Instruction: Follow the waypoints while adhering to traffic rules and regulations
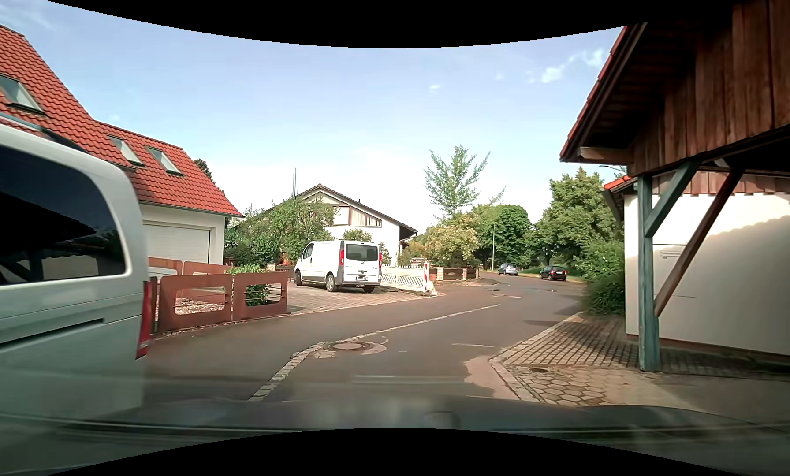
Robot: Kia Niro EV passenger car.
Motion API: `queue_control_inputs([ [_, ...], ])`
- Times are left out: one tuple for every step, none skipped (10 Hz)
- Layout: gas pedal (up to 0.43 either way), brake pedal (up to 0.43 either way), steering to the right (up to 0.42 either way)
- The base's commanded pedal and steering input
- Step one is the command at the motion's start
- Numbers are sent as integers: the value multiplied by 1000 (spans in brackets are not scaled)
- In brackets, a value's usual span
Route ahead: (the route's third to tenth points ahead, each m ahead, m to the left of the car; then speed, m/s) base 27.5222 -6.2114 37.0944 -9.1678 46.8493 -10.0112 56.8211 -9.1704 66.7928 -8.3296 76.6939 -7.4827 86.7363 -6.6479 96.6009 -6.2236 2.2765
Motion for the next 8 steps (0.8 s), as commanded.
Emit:
queue_control_inputs([
  [0,0,-10],
  [0,0,16],
  [0,0,37],
  [0,0,49],
  [0,0,48],
  [0,0,50],
  [0,0,60],
  [0,0,82],
])
